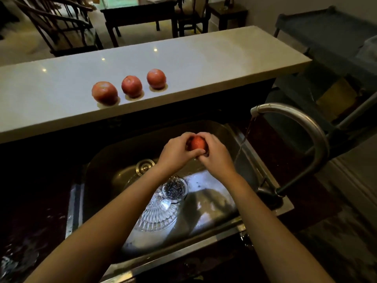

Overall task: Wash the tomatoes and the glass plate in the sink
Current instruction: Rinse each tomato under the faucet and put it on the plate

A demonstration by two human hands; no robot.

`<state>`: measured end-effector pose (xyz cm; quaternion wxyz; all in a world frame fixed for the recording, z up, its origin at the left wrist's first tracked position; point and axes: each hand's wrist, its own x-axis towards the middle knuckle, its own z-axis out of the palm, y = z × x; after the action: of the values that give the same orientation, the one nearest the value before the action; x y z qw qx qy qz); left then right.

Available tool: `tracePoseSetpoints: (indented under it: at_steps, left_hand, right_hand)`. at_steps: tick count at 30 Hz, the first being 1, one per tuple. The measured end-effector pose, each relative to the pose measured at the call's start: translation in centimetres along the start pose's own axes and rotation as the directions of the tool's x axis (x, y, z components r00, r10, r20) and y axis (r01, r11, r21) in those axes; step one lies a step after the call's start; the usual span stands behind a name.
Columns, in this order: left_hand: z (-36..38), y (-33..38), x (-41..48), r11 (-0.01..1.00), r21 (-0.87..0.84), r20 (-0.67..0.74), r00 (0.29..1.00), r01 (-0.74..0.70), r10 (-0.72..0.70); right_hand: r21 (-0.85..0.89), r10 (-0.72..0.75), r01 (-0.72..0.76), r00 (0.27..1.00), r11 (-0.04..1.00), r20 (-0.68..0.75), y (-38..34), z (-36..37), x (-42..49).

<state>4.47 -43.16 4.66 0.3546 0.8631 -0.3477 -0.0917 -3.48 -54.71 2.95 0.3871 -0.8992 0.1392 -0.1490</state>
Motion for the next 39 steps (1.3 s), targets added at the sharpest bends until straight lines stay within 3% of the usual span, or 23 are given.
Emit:
tracePoseSetpoints:
  at_steps: [5, 7, 9, 11, 13, 15, 20, 28, 39]
  left_hand:
    - [-0.9, -1.8, -0.6, 0.994, -0.038, 0.049, 0.994, 0.101, -0.099]
    - [-1.4, -2.2, -1.2, 0.989, 0.036, 0.044, 0.989, 0.14, -0.142]
    - [-2.9, -2.5, -2.2, 0.974, 0.176, -0.074, 0.988, 0.145, -0.134]
    - [-5.3, -2.8, -3.6, 0.946, 0.303, -0.284, 0.958, 0.117, -0.027]
    - [-8.1, -3.2, -4.8, 0.902, 0.412, -0.472, 0.877, 0.128, 0.091]
    - [-10.5, -3.8, -5.3, 0.858, 0.466, -0.576, 0.81, 0.214, 0.11]
    - [-13.8, -7.1, -4.9, 0.709, 0.578, -0.516, 0.854, 0.404, -0.066]
    - [-13.5, -9.7, -4.2, 0.684, 0.624, -0.566, 0.822, 0.377, 0.064]
    - [-12.8, -11.3, -3.1, 0.651, 0.645, -0.645, 0.742, 0.4, 0.184]
  right_hand:
    - [-0.044, -0.026, 0.027, 0.999, 0.999, 0.026, -0.6, 2.5, 0.5]
    - [-0.04, -0.022, 0.025, 0.998, 0.999, 0.063, -0.5, 3.7, 0.6]
    - [-0.024, 0.002, 0.001, 0.995, 1.0, 0.097, -0.3, 5.0, 0.8]
    - [0.007, 0.033, -0.034, 0.988, 0.999, 0.148, -0.3, 6.7, 1.1]
    - [0.056, 0.063, -0.076, 0.975, 0.995, 0.215, -0.3, 8.7, 1.4]
    - [0.087, 0.091, -0.121, 0.953, 0.989, 0.29, -0.5, 11.0, 1.6]
    - [-0.013, 0.115, -0.121, 0.896, 0.993, 0.429, -0.6, 16.4, 1.8]
    - [-0.282, 0.15, 0.011, 0.826, 0.959, 0.543, 1.8, 23.0, 1.6]
    - [-0.314, 0.242, -0.057, 0.769, 0.948, 0.592, 4.6, 27.6, 0.3]
